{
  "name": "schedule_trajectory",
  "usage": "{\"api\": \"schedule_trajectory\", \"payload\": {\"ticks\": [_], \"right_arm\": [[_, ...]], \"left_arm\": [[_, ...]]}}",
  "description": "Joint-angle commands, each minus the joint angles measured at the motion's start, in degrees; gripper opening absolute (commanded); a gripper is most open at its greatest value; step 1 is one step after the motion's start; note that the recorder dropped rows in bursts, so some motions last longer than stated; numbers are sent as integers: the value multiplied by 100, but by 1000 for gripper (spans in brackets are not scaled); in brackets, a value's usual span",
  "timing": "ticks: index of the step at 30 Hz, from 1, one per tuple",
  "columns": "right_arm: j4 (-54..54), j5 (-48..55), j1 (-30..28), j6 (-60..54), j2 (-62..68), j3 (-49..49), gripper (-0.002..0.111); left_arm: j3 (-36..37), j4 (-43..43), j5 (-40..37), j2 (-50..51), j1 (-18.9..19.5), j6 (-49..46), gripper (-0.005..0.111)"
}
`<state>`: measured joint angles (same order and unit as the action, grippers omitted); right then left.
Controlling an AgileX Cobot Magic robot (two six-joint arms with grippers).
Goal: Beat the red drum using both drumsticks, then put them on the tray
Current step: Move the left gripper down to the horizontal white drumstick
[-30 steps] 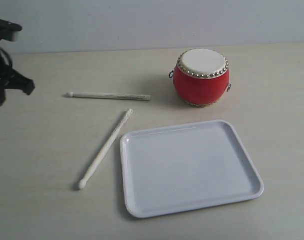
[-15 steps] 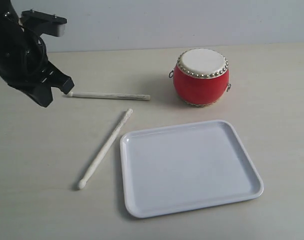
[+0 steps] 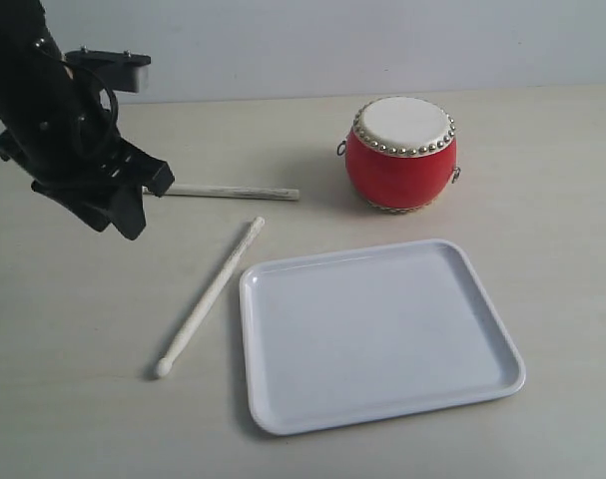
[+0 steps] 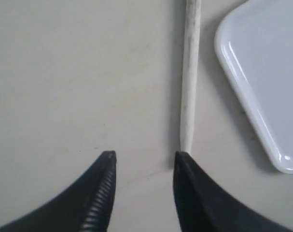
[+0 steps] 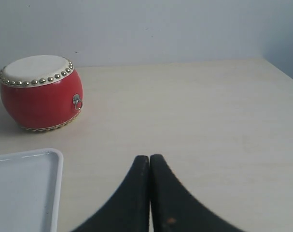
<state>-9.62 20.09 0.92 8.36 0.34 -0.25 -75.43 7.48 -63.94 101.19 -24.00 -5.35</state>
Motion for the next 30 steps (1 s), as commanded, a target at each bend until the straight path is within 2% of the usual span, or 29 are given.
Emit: {"api": "schedule_trajectory", "payload": {"ticks": [1, 10, 30], "right_arm": [[19, -44, -26, -22, -34, 25, 0], [19, -44, -26, -22, -34, 25, 0], [19, -44, -26, -12, -34, 25, 0]], "left_arm": [[-56, 91, 119, 419, -212, 25, 42], [-56, -18, 769, 1170, -626, -9, 42], [-56, -59, 1071, 1668, -669, 174, 42]]}}
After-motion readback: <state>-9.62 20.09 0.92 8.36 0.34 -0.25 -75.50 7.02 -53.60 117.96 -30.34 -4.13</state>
